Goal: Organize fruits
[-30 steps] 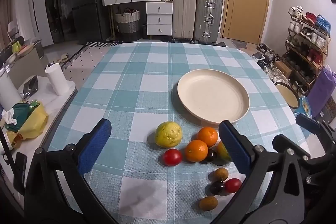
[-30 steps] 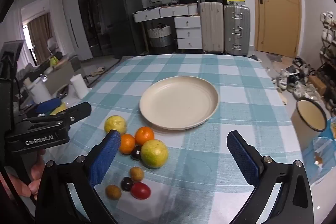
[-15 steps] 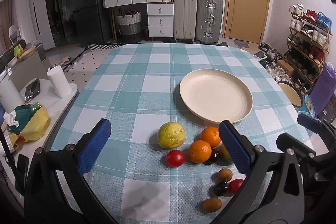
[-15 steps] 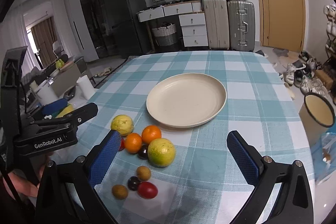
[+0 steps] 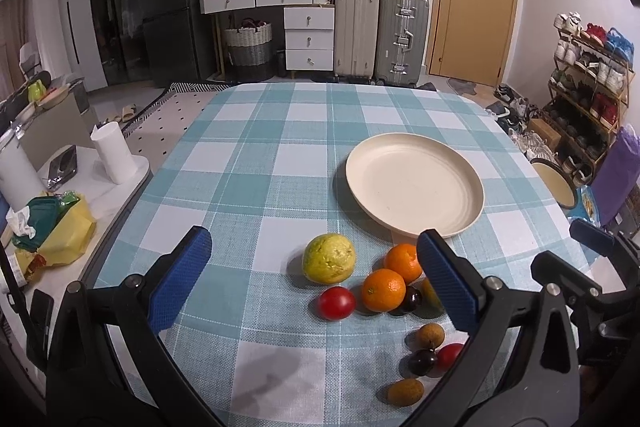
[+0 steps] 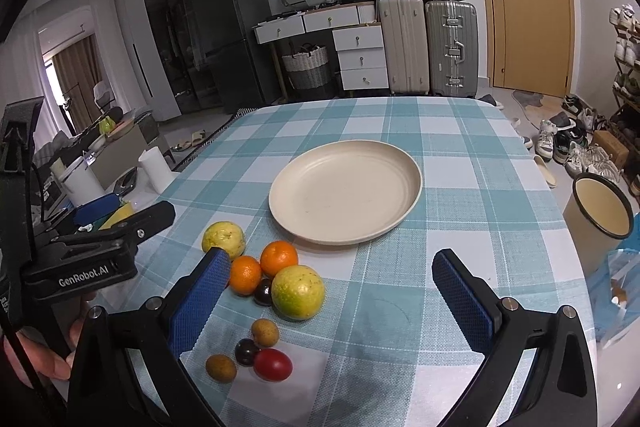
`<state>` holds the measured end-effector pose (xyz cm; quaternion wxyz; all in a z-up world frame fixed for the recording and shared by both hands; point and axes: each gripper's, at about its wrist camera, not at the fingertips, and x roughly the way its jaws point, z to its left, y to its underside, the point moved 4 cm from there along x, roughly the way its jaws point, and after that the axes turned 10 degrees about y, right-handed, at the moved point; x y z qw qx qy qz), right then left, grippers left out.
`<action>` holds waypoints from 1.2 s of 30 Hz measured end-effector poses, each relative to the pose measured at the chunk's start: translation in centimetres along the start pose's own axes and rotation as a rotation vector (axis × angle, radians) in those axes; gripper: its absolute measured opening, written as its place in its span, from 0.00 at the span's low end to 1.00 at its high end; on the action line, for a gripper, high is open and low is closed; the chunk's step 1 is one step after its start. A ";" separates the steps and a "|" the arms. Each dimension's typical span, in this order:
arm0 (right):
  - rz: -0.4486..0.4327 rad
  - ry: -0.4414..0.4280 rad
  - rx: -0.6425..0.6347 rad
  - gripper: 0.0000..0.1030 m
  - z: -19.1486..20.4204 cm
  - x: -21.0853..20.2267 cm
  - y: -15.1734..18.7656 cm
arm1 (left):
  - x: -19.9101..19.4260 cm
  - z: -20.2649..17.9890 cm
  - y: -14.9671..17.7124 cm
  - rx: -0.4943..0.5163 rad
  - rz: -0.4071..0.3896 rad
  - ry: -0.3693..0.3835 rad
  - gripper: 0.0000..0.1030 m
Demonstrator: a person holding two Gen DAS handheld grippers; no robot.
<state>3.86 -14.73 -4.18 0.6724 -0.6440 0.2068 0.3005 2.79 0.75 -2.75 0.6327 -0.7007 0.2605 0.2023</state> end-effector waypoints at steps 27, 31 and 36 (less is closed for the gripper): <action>0.009 0.004 -0.007 1.00 0.2 0.6 -0.1 | 2.3 1.2 0.3 -0.032 0.064 0.035 0.99; 0.018 0.003 -0.004 1.00 0.1 1.3 0.0 | 2.9 1.2 0.6 -0.033 0.075 0.043 0.99; 0.025 0.004 -0.006 1.00 0.0 1.9 0.1 | 4.0 1.3 0.8 -0.041 0.093 0.054 0.99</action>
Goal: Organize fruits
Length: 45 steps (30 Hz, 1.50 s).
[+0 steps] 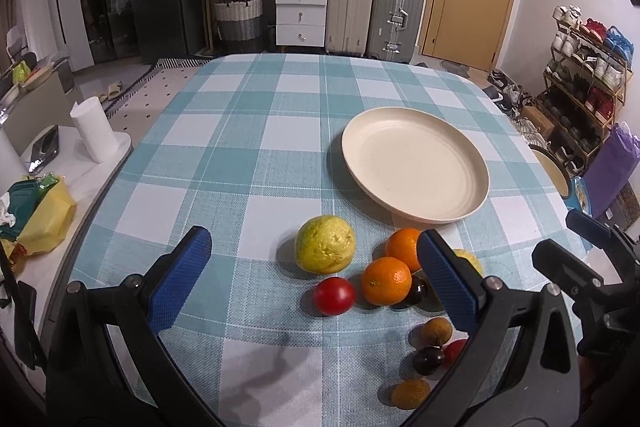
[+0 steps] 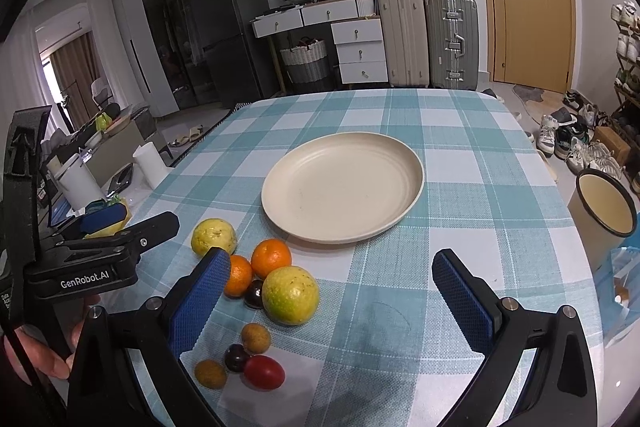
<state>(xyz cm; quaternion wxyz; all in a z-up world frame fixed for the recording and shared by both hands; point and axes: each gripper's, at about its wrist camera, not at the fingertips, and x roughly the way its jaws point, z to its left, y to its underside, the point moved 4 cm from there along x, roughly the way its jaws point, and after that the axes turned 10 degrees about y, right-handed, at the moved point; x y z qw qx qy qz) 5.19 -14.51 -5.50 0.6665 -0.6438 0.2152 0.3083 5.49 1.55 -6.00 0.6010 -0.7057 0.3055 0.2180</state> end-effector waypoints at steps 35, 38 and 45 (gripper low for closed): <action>0.119 -0.062 -0.005 1.00 0.1 5.9 0.8 | 10.6 5.2 0.4 -0.253 0.270 0.330 0.79; 0.124 -0.062 -0.006 1.00 0.2 6.2 0.7 | 10.8 5.2 0.6 -0.272 0.283 0.351 0.75; 0.132 -0.077 -0.006 1.00 0.5 6.3 0.7 | 11.1 5.5 0.9 -0.289 0.289 0.381 0.51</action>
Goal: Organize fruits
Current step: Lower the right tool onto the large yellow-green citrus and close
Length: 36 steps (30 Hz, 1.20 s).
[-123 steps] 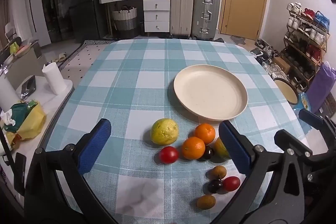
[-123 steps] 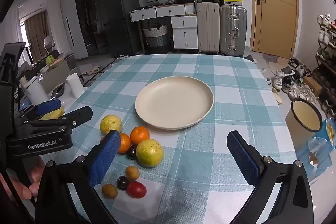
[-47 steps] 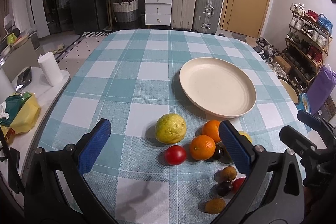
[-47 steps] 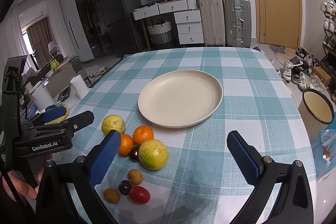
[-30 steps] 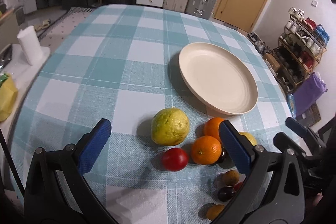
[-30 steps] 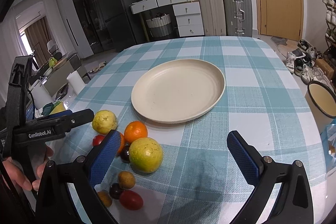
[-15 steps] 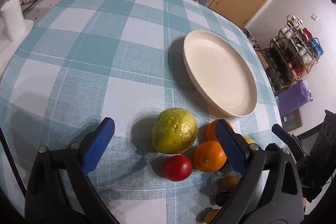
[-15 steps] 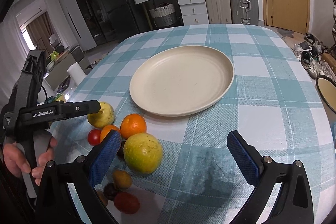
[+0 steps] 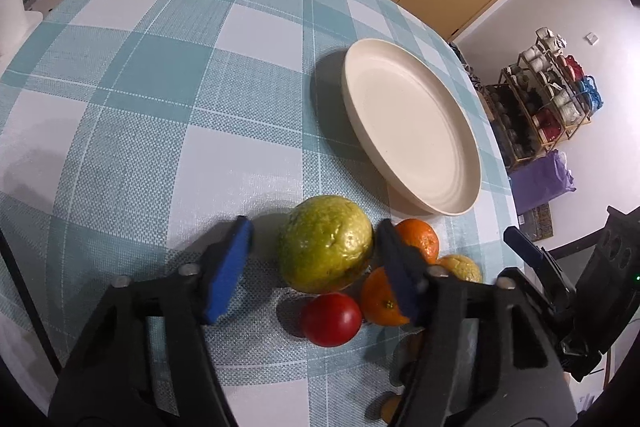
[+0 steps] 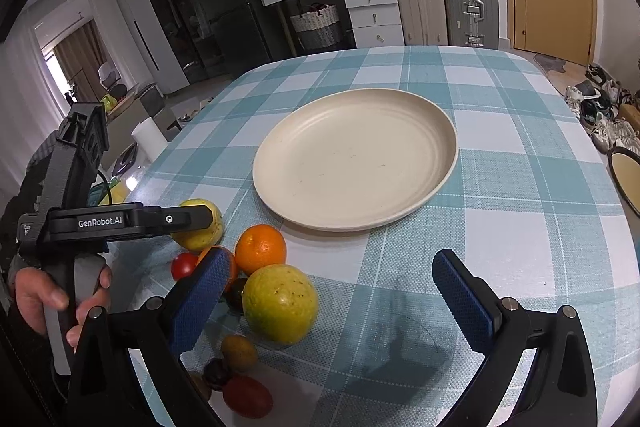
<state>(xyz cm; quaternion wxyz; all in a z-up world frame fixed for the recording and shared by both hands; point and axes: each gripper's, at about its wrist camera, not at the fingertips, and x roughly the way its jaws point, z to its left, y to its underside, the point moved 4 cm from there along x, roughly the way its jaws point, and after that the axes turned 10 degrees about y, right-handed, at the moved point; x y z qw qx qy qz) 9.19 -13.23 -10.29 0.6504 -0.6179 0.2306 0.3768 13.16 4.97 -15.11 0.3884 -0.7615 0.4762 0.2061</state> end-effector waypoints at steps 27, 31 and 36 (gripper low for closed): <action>0.109 -0.144 0.029 0.92 1.3 1.9 2.2 | -1.6 -0.1 -0.1 -0.010 -0.017 0.035 0.45; 0.126 -0.148 0.031 0.83 1.4 2.5 2.4 | -1.9 -0.6 -0.2 0.008 -0.027 0.024 0.45; 0.136 -0.184 0.045 0.59 1.2 2.8 2.9 | -2.1 -0.8 -0.2 0.024 -0.029 0.012 0.45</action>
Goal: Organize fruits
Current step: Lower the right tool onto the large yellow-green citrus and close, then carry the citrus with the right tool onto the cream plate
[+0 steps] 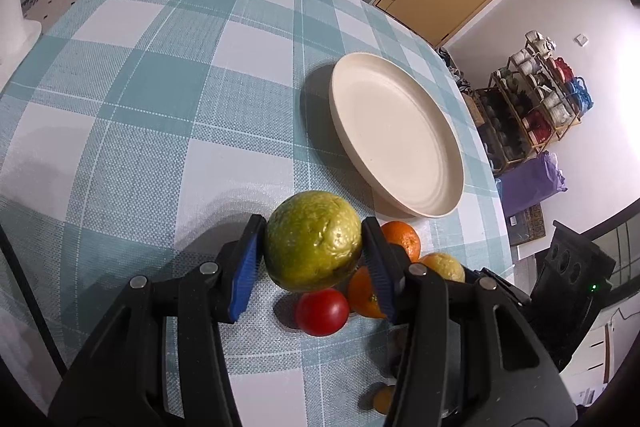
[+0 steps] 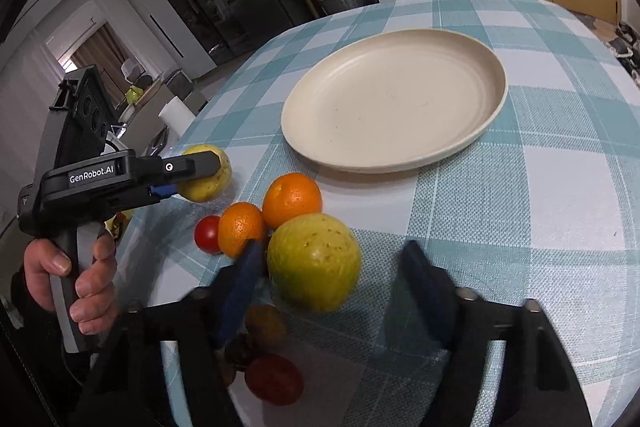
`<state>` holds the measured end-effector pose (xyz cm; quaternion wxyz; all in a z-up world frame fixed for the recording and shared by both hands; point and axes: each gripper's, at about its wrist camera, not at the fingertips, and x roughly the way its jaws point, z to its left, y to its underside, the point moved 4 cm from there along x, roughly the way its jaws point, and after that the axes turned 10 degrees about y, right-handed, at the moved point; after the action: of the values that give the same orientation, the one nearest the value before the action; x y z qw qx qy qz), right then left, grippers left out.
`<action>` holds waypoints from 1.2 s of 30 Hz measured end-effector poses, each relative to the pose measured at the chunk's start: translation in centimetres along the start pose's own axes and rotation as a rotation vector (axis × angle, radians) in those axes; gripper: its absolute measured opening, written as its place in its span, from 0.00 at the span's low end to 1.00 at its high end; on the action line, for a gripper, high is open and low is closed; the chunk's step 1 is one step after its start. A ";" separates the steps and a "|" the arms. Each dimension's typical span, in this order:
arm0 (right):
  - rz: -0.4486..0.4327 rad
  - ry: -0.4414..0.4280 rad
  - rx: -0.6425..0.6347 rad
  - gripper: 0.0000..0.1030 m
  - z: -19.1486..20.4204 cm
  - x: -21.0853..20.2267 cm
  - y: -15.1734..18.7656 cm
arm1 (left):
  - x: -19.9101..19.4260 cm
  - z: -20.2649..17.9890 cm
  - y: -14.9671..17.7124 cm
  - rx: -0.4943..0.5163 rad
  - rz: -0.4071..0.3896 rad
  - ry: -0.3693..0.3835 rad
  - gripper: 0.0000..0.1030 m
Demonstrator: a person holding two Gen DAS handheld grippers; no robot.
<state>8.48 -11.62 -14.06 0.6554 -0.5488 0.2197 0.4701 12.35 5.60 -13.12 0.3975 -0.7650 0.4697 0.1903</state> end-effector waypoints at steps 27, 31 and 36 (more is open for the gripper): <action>-0.083 -0.081 0.078 0.46 -1.7 -2.0 -0.3 | -0.8 -0.8 -0.4 0.049 -0.015 -0.071 0.45; -0.121 -0.095 0.081 0.46 -1.7 -3.1 -1.1 | -1.3 -1.2 -1.1 0.060 -0.029 -0.072 0.45; -0.162 -0.103 0.080 0.46 -1.6 -3.9 -2.1 | -1.7 -2.2 -2.2 0.085 -0.040 -0.061 0.45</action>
<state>8.86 -14.49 -10.34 0.7229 -0.5134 0.1593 0.4340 13.31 5.34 -9.69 0.4476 -0.7504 0.4497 0.1853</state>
